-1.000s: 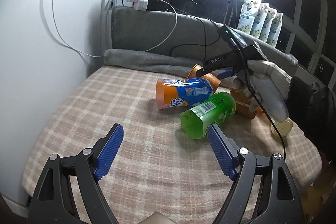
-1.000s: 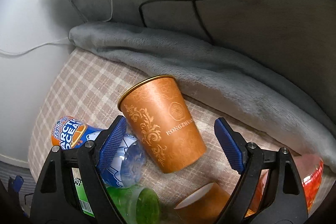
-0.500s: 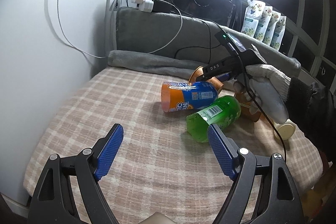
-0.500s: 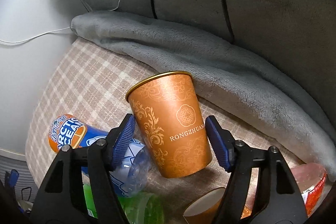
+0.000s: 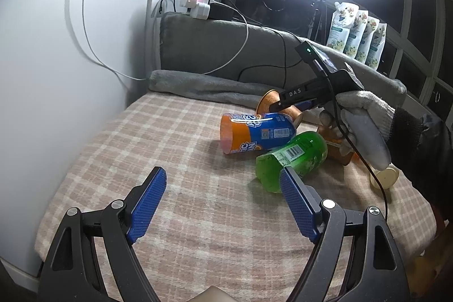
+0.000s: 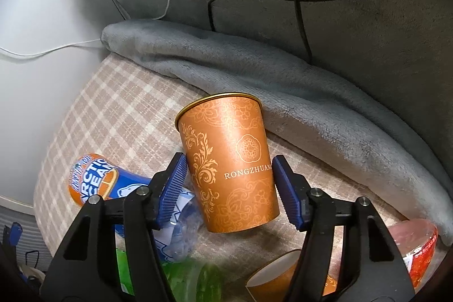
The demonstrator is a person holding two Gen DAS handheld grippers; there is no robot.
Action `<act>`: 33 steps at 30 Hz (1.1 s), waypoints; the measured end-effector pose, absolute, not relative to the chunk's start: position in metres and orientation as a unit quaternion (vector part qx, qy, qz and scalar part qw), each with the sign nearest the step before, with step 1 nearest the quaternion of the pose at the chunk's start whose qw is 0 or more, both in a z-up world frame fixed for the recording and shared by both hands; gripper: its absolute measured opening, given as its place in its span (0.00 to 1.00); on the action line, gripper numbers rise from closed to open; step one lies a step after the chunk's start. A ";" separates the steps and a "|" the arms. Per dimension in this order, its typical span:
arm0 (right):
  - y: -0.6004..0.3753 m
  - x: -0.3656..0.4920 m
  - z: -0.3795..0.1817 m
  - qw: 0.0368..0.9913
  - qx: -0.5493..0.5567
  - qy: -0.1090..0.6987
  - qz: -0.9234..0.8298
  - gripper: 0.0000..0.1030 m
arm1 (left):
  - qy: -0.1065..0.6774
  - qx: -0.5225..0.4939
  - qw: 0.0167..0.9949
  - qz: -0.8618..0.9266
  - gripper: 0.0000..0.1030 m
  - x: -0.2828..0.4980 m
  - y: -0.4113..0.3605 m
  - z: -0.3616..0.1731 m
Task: Flip cup upright
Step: 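Lift the cup with the right gripper and rotate it rim up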
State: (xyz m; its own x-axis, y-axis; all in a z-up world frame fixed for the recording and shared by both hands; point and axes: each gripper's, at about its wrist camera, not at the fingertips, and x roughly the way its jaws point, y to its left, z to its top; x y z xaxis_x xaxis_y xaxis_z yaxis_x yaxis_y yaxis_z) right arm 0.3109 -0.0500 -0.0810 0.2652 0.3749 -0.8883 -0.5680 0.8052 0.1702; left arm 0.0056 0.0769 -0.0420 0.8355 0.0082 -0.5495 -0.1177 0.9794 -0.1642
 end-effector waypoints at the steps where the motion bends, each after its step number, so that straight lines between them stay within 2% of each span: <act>1: -0.051 0.311 -0.079 0.792 -0.091 0.525 0.299 0.63 | 0.284 -0.096 0.953 0.034 0.80 0.005 0.077 -0.042; 10: -0.076 0.304 -0.038 0.813 -0.067 0.493 0.303 0.63 | 0.284 -0.097 0.953 0.037 0.80 0.005 0.077 -0.040; 19: -0.131 0.237 0.024 0.828 -0.027 0.459 0.322 0.63 | 0.292 -0.098 0.951 0.006 0.80 0.006 0.063 -0.031; 26: -0.177 0.173 0.028 0.823 0.025 0.474 0.312 0.63 | 0.318 -0.112 0.941 -0.040 0.80 0.011 0.044 -0.032; 33: -0.203 0.120 -0.008 0.810 0.085 0.504 0.286 0.63 | 0.346 -0.133 0.925 -0.083 0.79 0.012 0.029 -0.037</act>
State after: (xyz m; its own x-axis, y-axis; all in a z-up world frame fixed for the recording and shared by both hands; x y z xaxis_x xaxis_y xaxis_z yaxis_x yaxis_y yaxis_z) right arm 0.1198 -0.2034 -0.0080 0.3276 0.5501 -0.7682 -0.3781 0.8214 0.4269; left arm 0.0122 0.0290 -0.0366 0.7463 -0.2460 -0.6185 0.0617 0.9508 -0.3037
